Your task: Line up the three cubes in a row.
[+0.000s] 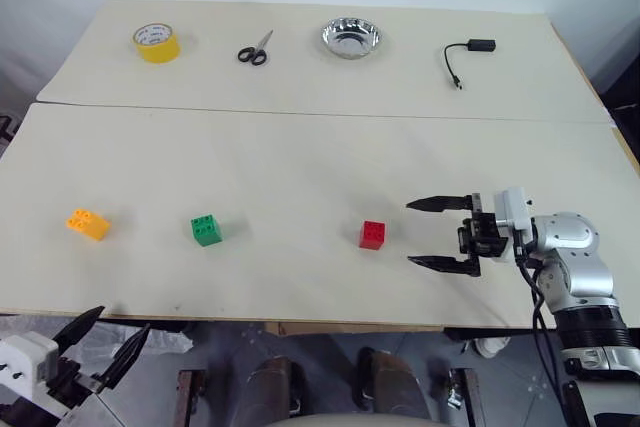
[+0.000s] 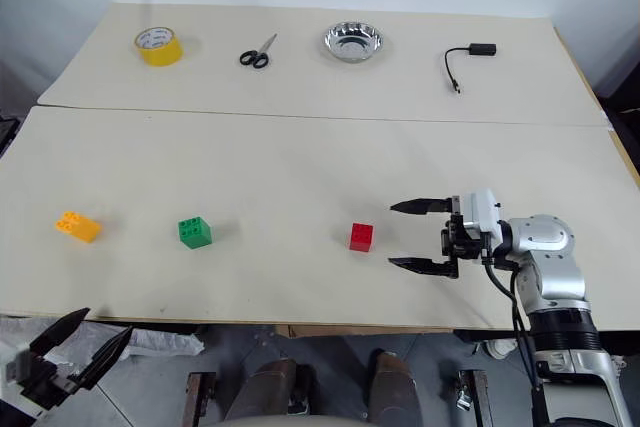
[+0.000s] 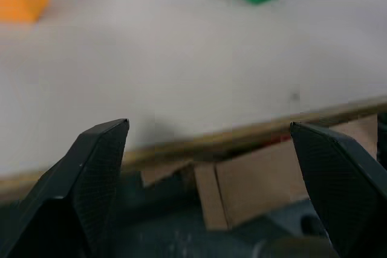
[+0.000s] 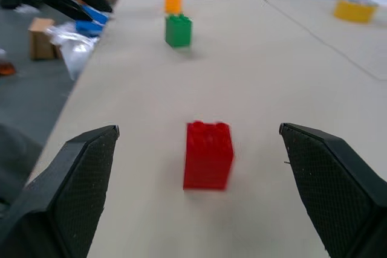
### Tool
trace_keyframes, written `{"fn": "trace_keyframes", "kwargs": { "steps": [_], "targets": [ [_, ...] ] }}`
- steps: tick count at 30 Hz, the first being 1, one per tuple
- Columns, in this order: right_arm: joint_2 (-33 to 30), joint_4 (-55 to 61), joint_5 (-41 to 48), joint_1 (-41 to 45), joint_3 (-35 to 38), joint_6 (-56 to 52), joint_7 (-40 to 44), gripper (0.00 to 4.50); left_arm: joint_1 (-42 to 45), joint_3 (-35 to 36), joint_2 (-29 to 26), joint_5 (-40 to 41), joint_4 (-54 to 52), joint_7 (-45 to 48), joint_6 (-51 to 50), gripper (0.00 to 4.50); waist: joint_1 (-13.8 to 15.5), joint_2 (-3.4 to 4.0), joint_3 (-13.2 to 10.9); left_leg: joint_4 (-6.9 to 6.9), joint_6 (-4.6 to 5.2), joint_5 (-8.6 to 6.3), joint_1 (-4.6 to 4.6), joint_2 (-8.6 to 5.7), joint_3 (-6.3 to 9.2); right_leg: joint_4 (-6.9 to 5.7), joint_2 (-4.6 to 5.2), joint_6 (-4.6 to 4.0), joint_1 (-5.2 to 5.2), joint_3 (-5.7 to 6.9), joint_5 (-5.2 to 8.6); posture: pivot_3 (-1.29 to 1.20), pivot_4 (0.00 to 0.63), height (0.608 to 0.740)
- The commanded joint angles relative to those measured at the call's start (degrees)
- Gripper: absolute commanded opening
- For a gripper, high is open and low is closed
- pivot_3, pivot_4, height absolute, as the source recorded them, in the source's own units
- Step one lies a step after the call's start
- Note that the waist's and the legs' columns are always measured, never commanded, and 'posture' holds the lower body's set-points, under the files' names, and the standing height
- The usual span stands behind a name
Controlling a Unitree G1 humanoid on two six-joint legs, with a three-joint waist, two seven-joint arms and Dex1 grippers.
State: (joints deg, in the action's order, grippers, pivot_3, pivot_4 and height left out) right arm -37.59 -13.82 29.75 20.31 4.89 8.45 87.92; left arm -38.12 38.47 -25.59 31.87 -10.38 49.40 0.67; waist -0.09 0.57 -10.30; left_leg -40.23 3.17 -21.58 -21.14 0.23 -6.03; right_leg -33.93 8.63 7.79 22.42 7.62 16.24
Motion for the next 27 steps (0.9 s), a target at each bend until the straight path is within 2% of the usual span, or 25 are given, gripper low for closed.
{"fn": "trace_keyframes", "kwargs": {
  "steps": [1, 8, 10, 13, 17, 20, 27],
  "targets": [
    [-0.81, 0.70, 0.55, -0.61, 1.55, 2.51, 1.97, 4.45, 2.94, 0.80, -2.06, 2.35, -0.94, 1.17, 0.14, 4.50, -0.07, -0.01, 0.01, 0.00, -0.02, -0.01, 0.01, 0.04, 0.00, 0.01, 0.00, -0.01, 0.00, -0.01, -0.01, 0.00, 0.150, 0.740],
    [-2.20, 2.81, 0.41, -1.18, 0.55, -1.49, 0.21, 4.45, 16.48, -7.79, -9.94, -1.20, -0.76, 0.98, -5.28, 4.50, -0.14, 0.01, 0.01, 0.01, -0.05, 0.00, 0.02, 0.03, 0.01, -0.09, 0.00, -0.03, 0.01, 0.00, -0.01, 0.00, 0.150, 0.740],
    [-2.31, 3.56, 0.59, -1.71, 0.68, -1.93, 0.14, 4.45, 21.61, -9.83, -12.05, -1.92, 2.16, 1.49, -5.98, 4.50, -0.15, 0.02, 0.01, 0.02, -0.05, 0.00, 0.00, 0.01, 0.00, -0.09, -0.03, -0.03, 0.03, 0.01, -0.01, 0.00, 0.150, 0.740],
    [-2.47, 4.72, 0.47, -2.73, 0.67, -2.32, -0.27, 4.45, 32.19, -16.73, -16.82, -4.60, 9.13, 6.70, -7.07, 4.50, 0.05, 0.02, 0.01, 0.01, -0.07, 0.01, 0.00, 0.02, -0.03, -0.13, -0.10, -0.03, 0.03, 0.05, -0.01, 0.00, 0.150, 0.740],
    [-2.52, 5.79, 0.23, -3.34, 0.67, -2.78, -1.02, 4.45, 36.99, -20.49, -18.99, -7.13, 14.01, 10.10, -5.44, 4.50, -0.45, 0.02, 0.01, 0.08, -0.07, 0.03, 0.06, -0.05, -0.12, -0.16, -0.08, -0.02, 0.06, 0.01, -0.01, 0.00, 0.150, 0.740],
    [-2.72, 6.45, -0.54, -4.57, 0.37, -2.91, -1.63, 4.45, 42.41, -23.62, -18.26, -8.42, 18.32, 11.57, -4.27, 4.50, -0.59, 0.02, 0.01, 0.16, -0.07, 0.03, 0.04, -0.04, -0.14, -0.15, -0.10, -0.01, 0.11, 0.06, 0.00, 0.00, 0.150, 0.740],
    [-2.68, 8.76, -0.88, -7.42, 0.90, -3.06, -3.37, 4.50, 48.07, -26.90, -18.12, -9.49, 23.58, 15.29, -1.86, 2.50, -0.12, 0.01, 0.01, 0.06, -0.08, 0.04, 0.02, -0.01, -0.18, -0.17, -0.13, 0.00, 0.10, 0.05, 0.00, 0.00, 0.150, 0.740]
  ]
}}
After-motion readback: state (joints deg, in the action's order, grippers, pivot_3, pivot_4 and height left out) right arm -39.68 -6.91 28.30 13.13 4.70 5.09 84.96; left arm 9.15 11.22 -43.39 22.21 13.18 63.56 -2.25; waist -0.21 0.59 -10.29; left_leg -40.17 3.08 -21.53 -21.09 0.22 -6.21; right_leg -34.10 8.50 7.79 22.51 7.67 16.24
